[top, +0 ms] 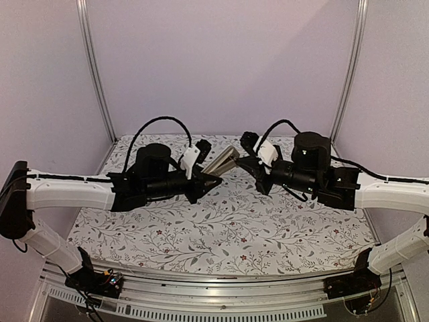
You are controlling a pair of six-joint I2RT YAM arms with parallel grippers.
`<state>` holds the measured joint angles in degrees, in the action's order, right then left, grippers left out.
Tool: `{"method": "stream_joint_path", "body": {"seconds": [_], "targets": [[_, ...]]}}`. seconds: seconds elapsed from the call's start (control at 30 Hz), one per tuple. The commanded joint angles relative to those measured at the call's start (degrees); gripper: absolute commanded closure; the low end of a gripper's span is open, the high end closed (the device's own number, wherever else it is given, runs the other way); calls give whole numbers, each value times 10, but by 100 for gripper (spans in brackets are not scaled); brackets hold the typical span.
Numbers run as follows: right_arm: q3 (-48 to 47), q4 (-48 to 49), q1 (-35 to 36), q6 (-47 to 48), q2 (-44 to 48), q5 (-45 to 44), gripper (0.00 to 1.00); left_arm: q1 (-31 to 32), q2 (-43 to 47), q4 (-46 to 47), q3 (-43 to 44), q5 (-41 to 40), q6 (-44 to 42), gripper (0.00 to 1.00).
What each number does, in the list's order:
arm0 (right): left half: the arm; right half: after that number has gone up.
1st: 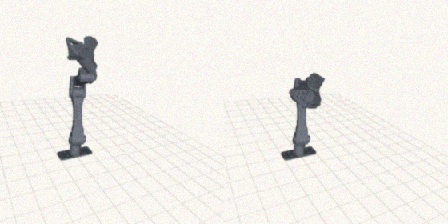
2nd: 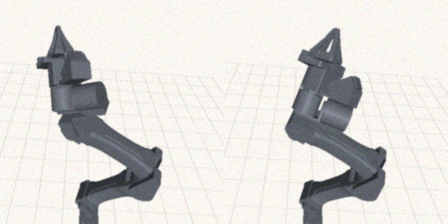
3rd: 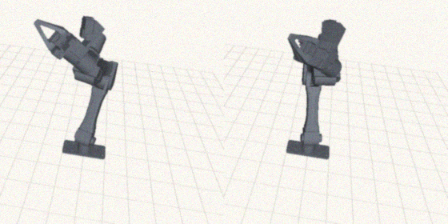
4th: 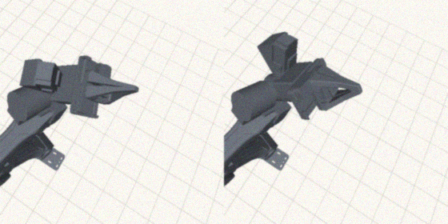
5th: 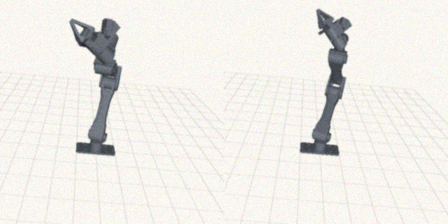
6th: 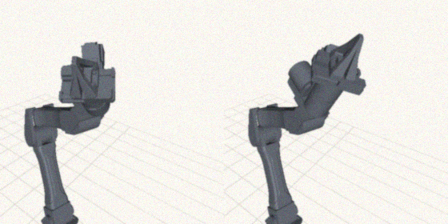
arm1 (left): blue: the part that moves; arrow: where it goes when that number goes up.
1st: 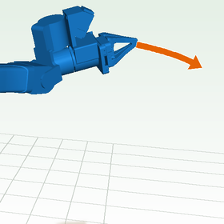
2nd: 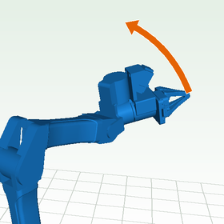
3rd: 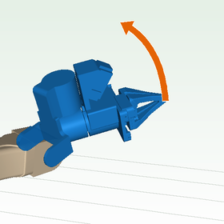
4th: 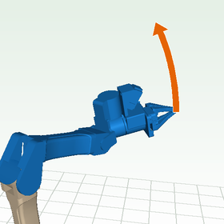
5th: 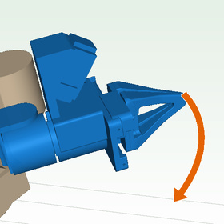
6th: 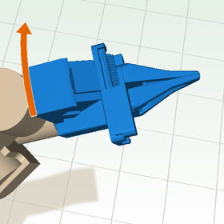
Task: Load the batteries into the remote control
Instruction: Remove the battery cover from the remote control.
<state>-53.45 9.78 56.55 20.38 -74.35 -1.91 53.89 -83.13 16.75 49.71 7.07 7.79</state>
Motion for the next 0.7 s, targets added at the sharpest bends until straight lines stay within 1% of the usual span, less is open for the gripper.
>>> {"method": "stream_joint_path", "body": {"seconds": [0.0,0.17,0.3,0.47,0.53,0.57,0.63,0.67], "targets": [[10,-14,10,-16,13,53,100,-36,-1,-15,16,-53,3,88],[18,-15,10,-25,26,36,100,-41,-19,-26,22,-61,-8,88],[15,-20,7,-29,17,-19,100,-41,-32,-24,27,-66,-5,88],[-5,-56,-16,-72,-8,-32,100,-42,-34,-26,33,-62,-14,88],[-10,-69,-31,-90,-11,-21,91,-42,-25,-20,27,-43,-20,88],[-12,-72,-41,-104,-10,-2,82,-43,-19,-15,22,-29,-26,88],[-11,-74,-62,-117,-3,68,61,-43,-6,-5,9,13,-41,87],[-10,-73,-70,-118,1,101,53,-43,-1,-3,5,42,-51,87]]}}
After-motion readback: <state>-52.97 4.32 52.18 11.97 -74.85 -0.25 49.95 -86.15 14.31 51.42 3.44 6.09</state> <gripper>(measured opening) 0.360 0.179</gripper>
